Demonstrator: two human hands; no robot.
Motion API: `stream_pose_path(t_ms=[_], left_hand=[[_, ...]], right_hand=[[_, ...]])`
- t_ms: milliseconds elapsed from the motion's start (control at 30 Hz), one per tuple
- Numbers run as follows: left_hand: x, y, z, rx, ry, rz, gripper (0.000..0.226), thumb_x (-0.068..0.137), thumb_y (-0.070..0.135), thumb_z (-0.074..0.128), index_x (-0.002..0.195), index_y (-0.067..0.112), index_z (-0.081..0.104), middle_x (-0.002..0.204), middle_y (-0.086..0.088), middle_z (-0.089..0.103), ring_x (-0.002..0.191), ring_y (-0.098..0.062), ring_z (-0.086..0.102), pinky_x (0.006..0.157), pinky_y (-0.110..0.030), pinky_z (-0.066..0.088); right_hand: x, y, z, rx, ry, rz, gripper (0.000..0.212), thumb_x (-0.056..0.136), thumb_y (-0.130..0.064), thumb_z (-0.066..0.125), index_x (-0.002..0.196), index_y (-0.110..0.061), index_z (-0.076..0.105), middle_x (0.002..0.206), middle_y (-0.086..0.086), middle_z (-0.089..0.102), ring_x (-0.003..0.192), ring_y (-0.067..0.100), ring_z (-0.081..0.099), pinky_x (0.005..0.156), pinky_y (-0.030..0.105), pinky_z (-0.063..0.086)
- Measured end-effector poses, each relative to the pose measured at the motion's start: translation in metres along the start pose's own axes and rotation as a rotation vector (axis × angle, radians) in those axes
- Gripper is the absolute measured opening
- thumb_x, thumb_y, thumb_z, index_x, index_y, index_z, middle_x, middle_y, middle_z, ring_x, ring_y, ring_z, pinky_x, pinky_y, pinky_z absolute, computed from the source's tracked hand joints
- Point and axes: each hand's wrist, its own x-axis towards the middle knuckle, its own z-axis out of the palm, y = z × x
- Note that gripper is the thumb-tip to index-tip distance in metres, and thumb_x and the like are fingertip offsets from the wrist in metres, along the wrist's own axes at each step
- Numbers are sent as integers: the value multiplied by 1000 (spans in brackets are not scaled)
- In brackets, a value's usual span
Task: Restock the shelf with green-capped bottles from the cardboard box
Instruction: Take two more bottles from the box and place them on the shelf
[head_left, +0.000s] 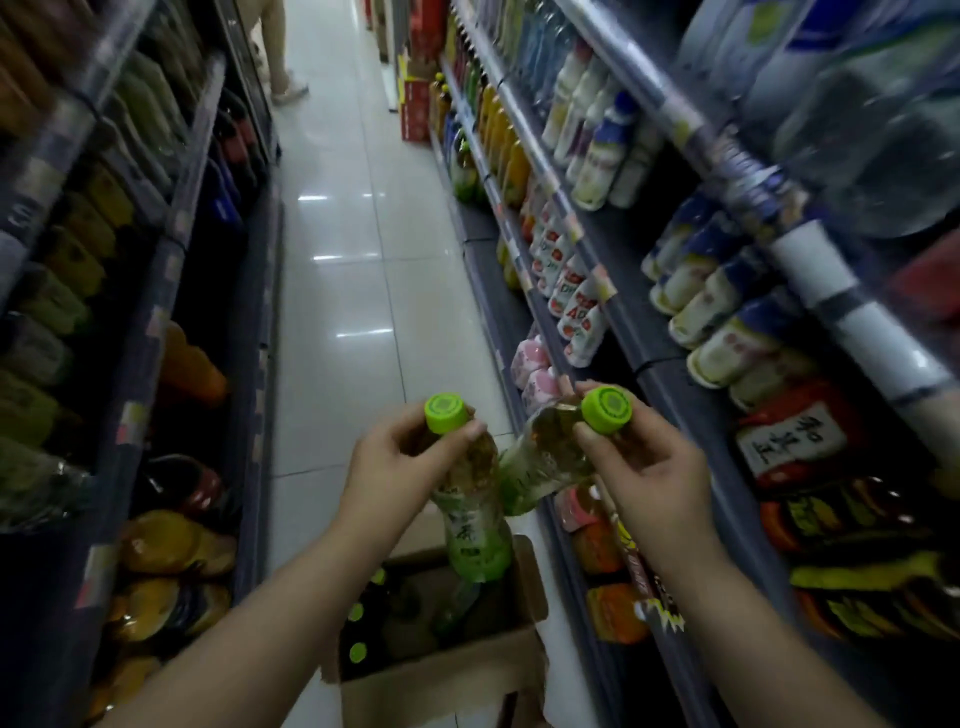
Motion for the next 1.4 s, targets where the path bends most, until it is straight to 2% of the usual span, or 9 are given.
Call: stream_pose_path(t_ms=[100,267,433,500,667,867,1200,1300,1400], left_hand=[[-18,59,6,12,-136,75,21,68,42,78,86,30,75,88,7,76,86,-7,70,72,-20,54],[-62,146,26,82,-291,232,10,76,41,72,85,38,74,82,15,74,78,0,69,64,-14,52],[-102,209,67,92,-387,308,39,69,63,67,87,29,74,85,4,75,82,-10,71,70,-27,58],[-119,229,90,91,-451,360,37,70,65,65,86,33,73,82,8,75,78,-7,70,65,-20,57],[-171,268,161,28,-663,401,26,70,60,66,84,40,74,81,13,75,81,-4,70,71,-22,56],[-244,302,245,0,-852,533,23,67,63,64,79,45,72,81,25,72,81,8,66,70,-12,50],[-339,303,367,-51,-1087,614,20,72,61,61,83,47,70,86,18,73,86,-1,68,81,-30,54],[-352,292,389,-58,-1096,683,18,74,60,61,81,46,69,83,20,72,83,2,66,77,-22,52],[-352,273,402,-54,-1118,729,18,76,57,61,83,42,68,82,21,71,80,3,65,72,-16,50]], right_hand=[[-20,-55,-17,-8,60,-70,26,85,-21,66,111,-18,69,97,-2,73,86,18,70,74,19,55],[-58,-136,-49,-57,207,-170,16,88,-18,63,103,-18,69,93,-12,72,92,5,66,81,22,51],[-107,-201,-92,-97,358,-240,13,87,-19,64,97,-26,67,88,-16,71,86,-1,64,75,16,48],[-129,-221,-113,-102,433,-252,14,86,-18,65,98,-24,68,86,-20,72,84,-6,64,73,12,48],[-193,-268,-170,-137,638,-228,11,82,-24,66,93,-24,69,84,-11,72,83,7,65,79,30,54],[-276,-313,-237,-295,833,-208,20,82,-24,64,97,-11,68,87,-2,71,81,7,64,76,26,53],[-387,-320,-325,-497,1044,-220,13,85,-23,65,98,-22,69,88,-16,71,87,0,63,79,19,49],[-403,-307,-338,-572,1046,-212,18,86,-22,66,103,-29,68,93,-20,72,93,-2,65,83,17,48],[-413,-292,-349,-575,1118,-197,20,86,-23,66,106,-21,68,99,-15,70,98,3,66,86,21,50]])
